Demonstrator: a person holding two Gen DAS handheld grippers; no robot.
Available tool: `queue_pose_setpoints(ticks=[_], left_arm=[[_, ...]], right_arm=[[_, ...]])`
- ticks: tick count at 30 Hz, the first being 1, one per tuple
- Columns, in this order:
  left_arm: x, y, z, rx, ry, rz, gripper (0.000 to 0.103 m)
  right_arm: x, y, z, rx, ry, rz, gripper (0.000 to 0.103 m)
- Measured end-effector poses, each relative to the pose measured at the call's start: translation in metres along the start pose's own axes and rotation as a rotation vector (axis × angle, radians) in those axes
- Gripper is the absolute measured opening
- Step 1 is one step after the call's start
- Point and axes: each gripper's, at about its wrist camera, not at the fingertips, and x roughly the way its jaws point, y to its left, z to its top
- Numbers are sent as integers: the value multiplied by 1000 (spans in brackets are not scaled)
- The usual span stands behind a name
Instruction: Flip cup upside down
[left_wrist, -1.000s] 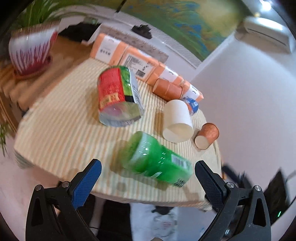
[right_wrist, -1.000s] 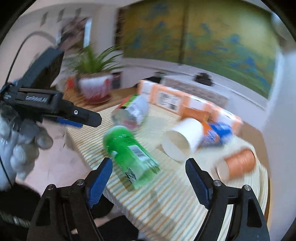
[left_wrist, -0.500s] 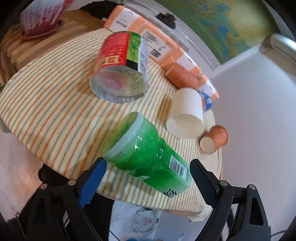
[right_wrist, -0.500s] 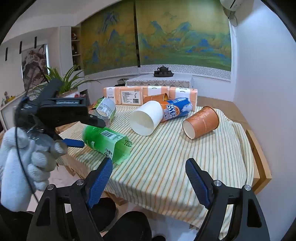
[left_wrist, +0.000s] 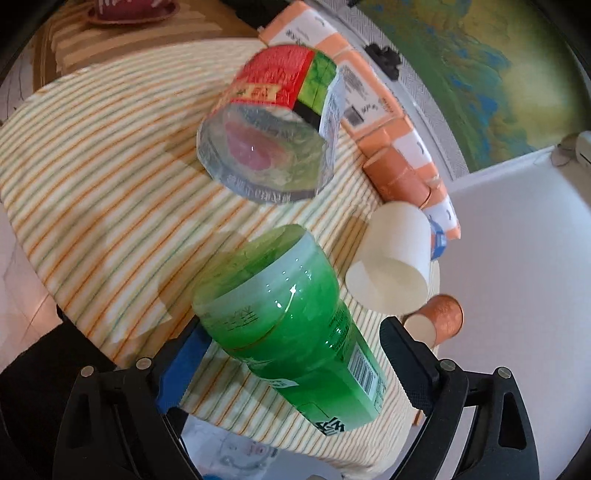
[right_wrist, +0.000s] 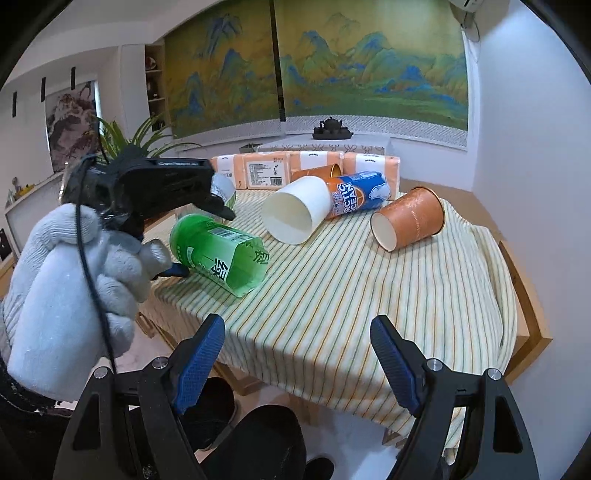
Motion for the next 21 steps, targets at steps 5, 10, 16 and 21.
queue_pose_setpoints(ticks=[5,10,16,21], left_arm=[[3,-1,-1,10,-28,10,82],[3,-2,-1,35,-36,-2,82],[-7,-9,-5,94,-67,-2,80],[-20,-28,-15,211,-128,4,77]], right_arm=[[-3,0,0,-2,-5,5,78],[-4,-1,-2,8,-11,-14,78],[-4,-2,-3,21,-8,-12,78],[-8,-5,-2,44,-26,-16,78]])
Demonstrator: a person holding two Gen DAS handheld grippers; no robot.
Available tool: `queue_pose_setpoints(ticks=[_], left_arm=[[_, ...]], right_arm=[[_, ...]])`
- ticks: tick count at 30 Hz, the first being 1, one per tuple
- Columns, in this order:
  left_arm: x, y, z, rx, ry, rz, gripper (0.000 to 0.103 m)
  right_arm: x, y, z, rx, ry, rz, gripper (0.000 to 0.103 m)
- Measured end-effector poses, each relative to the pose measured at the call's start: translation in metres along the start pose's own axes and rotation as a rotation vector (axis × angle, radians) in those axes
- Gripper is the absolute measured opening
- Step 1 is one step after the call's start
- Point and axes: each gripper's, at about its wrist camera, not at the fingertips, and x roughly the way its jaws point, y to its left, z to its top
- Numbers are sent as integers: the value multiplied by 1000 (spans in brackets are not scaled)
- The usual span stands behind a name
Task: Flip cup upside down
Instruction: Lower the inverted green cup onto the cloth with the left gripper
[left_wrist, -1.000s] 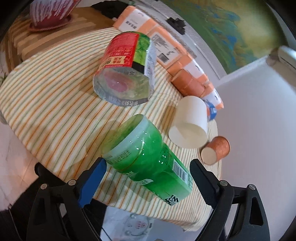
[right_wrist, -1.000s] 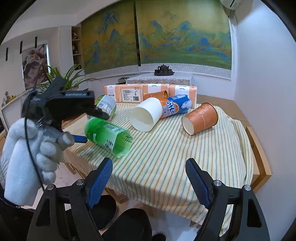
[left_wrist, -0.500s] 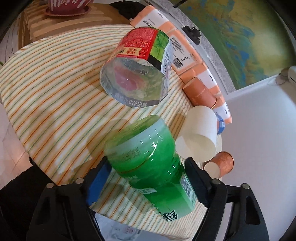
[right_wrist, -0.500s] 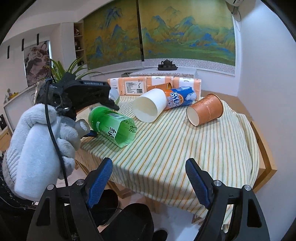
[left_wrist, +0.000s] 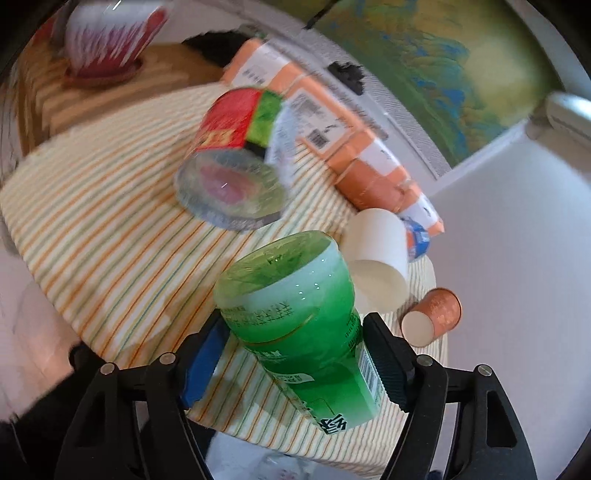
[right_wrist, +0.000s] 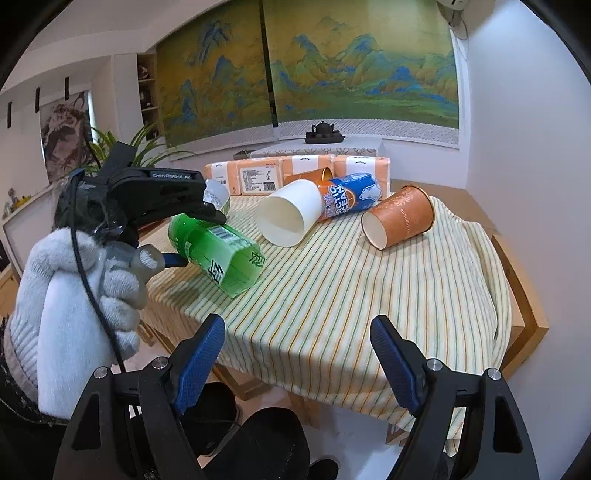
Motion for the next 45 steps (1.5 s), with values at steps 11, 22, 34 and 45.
queue_pose_setpoints(ticks=[11,22,34,45], left_arm=[[-23,-31,-1,259,-119,12,75],[-24,-48,0,465,-137,-3,75],[-14,-63,-5,701,-220,25,75],[-4,-61,-17,807,-279,52,75]], right_arm=[[-7,-5,0,74,-39,-45,78],[-6,-10,-6,150,-42,-103,78],[-9,-12,-10,221,-47,-161,78],[-13,-5,-1,225,-85,-255,78]])
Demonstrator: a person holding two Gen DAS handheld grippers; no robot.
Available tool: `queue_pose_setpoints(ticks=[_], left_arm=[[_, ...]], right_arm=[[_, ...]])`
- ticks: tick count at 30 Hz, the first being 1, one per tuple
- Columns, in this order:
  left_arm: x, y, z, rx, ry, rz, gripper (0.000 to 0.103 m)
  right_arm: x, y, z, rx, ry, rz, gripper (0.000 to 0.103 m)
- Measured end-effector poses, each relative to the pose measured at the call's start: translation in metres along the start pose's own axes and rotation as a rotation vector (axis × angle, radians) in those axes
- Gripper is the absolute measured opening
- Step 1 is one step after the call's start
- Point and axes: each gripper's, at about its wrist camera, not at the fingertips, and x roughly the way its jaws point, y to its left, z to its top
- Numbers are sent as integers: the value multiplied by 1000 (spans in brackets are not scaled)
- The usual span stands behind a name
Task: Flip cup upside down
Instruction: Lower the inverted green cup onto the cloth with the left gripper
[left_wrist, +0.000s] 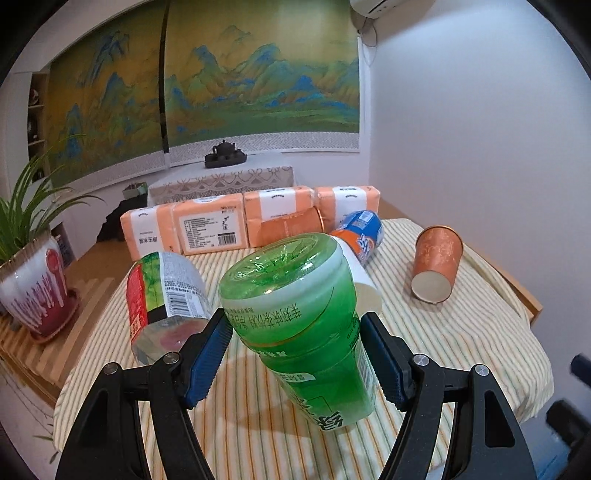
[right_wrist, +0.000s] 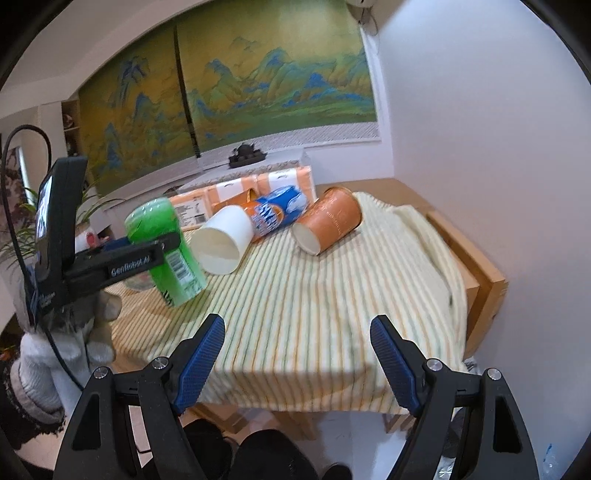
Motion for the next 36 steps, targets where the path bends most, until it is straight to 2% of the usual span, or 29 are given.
queue_pose_setpoints(ticks=[4,17,33,36], left_arm=[[2,0,-4,8,-12,5,75],[2,-4,-7,40,-23,-17,75],[6,-2,-13,34,18,-103,74],[4,-4,-14,40,22,-123,80]], right_arm=[[-5,7,5,-26,-53,-87,78],[-5,11,17,25,-123,-189,78],[-2,8,19,55,-116,-192,78],[-1,5,19,66,-114,-191,78]])
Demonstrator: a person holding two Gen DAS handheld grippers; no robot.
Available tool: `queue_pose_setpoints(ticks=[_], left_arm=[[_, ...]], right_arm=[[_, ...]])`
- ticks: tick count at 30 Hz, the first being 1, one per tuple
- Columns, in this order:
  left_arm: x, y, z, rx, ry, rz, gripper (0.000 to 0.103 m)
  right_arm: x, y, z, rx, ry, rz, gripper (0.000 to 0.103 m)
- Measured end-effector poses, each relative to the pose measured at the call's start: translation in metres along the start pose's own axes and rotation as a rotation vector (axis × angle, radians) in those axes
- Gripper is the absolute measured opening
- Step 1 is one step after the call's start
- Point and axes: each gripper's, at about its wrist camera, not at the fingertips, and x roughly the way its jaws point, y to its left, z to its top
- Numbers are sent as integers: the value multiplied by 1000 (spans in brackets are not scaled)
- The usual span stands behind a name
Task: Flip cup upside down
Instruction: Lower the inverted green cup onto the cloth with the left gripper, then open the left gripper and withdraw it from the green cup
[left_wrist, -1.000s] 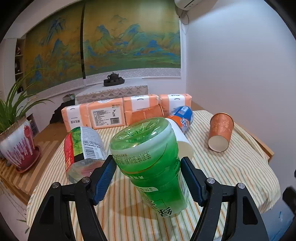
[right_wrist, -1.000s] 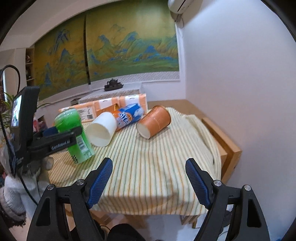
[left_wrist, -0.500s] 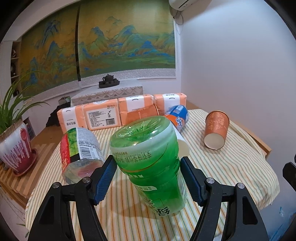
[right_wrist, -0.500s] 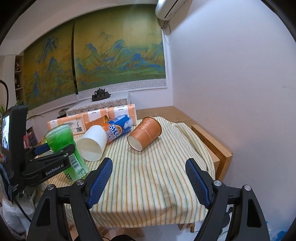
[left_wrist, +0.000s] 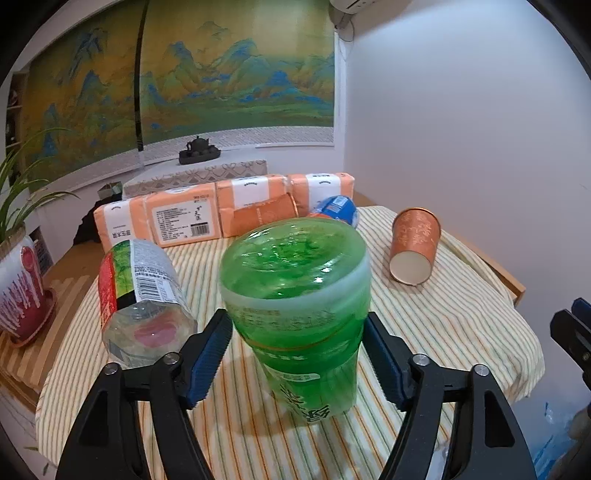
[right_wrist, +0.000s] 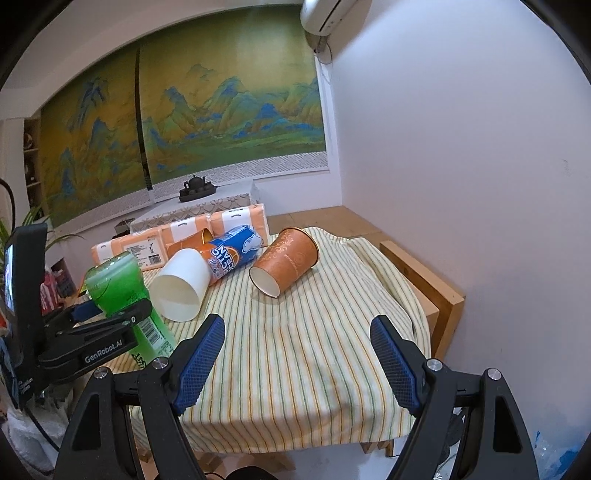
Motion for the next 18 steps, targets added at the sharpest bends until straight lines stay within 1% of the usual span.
queue_pose_setpoints(ticks=[2,3,6,9,18], left_arm=[[-2,-1,0,4,-5,-12,91],[-4,-2,0,5,-11,-18,93],[-9,-4,0,10,-17,-32,94],[-14,-5,0,12,-17,-49,98],[-43,8,-6,-21,-32,-47,98]], right_arm=[[0,0,0,2,1,2,78],[1,0,-1,4,2,4,78],[1,1,-1,2,5,9,78],[1,2,-1,0,6,13,78],[-4,12,0,-16,1,34,78]])
